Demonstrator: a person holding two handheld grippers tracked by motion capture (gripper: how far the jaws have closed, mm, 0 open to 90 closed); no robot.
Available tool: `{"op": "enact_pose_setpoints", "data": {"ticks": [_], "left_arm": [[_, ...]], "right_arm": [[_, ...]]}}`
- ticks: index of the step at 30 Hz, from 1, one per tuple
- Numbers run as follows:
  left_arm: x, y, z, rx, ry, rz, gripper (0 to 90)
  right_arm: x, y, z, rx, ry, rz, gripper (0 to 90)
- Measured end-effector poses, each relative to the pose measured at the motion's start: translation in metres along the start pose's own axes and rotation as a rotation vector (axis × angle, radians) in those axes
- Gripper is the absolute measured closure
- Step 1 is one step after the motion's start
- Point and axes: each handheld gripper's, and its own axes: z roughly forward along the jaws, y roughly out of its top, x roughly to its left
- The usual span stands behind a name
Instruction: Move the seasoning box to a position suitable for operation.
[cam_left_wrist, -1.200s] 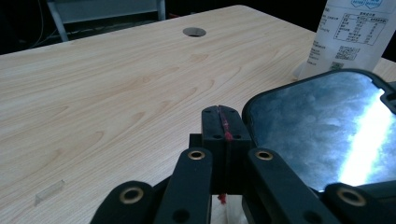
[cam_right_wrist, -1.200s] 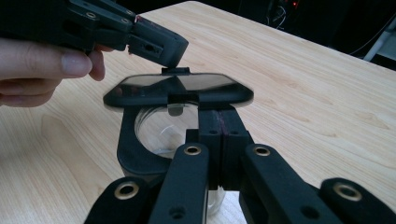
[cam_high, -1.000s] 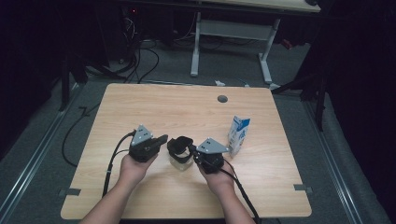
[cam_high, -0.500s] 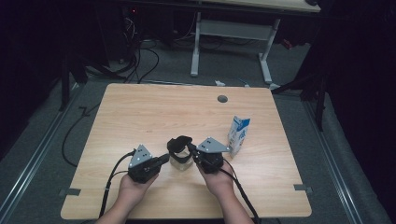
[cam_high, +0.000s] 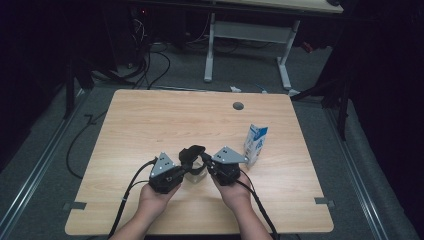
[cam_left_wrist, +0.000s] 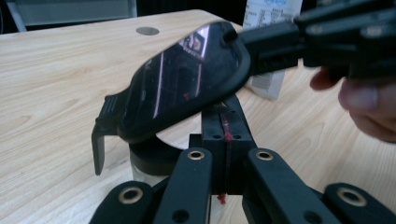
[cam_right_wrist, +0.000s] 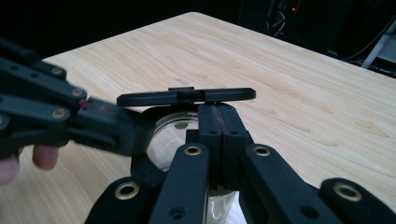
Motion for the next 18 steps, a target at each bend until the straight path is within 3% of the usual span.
{"op": "enact_pose_setpoints", "data": {"ticks": [9,18], "left_arm": [[-0.001,0.004,-0.001,-0.004,0.007,0.006,90.0],[0.001,0.008,-0.002,-0.017,0.025,0.004,89.9]], "right_arm": [[0.005,-0.015,-0.002,0.018,0.017,-0.005,90.0],[0.007,-0.026,0.0,0.0,0.03,0.011,89.8]]}}
